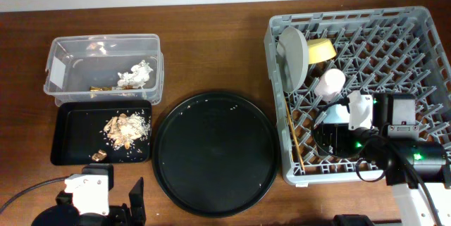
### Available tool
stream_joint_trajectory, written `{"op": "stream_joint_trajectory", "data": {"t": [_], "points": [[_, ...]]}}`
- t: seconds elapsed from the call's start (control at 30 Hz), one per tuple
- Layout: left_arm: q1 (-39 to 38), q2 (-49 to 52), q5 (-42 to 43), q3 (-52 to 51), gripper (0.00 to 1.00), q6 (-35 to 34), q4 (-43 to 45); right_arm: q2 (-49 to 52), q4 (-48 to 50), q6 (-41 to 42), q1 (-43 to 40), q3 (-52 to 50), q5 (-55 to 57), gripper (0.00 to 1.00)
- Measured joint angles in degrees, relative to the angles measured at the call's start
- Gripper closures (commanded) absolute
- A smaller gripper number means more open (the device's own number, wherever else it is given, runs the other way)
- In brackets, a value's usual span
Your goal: Sort waste into correct bins and load items into the dishwasher rack
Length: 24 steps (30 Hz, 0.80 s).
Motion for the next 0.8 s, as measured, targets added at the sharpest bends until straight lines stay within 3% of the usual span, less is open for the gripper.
{"op": "stream_joint_trajectory", "data": {"t": [0.1, 0.2, 0.3, 0.53, 0.6, 0.8], "points": [[0.0, 0.0, 0.02, 0.0, 0.01, 0.0, -0.04, -0.59, 4.11, -1.03, 0.02, -0.31, 3.26, 0.01], [0.0, -0.02, 0.0, 0.0, 0.01, 0.0, -0.13, -8.28, 19.34, -2.54, 1.25, -6.58, 4.26, 0.01], [0.0, -0.02, -0.02, -0.09, 0.01, 0.0, -0.11, -23.32, 38.32, -3.34, 2.19, -22.32, 4.42, 0.01], [0.0, -0.07, -0.17, -0.22, 0.01, 0.0, -0.13, -51.28, 58.21, -3.58, 2.19, -49.64, 4.44, 0.01], [0.0, -0.17, -0.15, -0.24, 0.01, 0.0, -0.2, -54.95, 66.07, -3.78, 2.19, -55.82, 4.44, 0.01], [0.0, -0.17, -0.17, -0.22, 0.01, 0.0, -0.13, -55.15, 62.16, -3.67, 2.19, -58.29, 5.97, 0.01]]}}
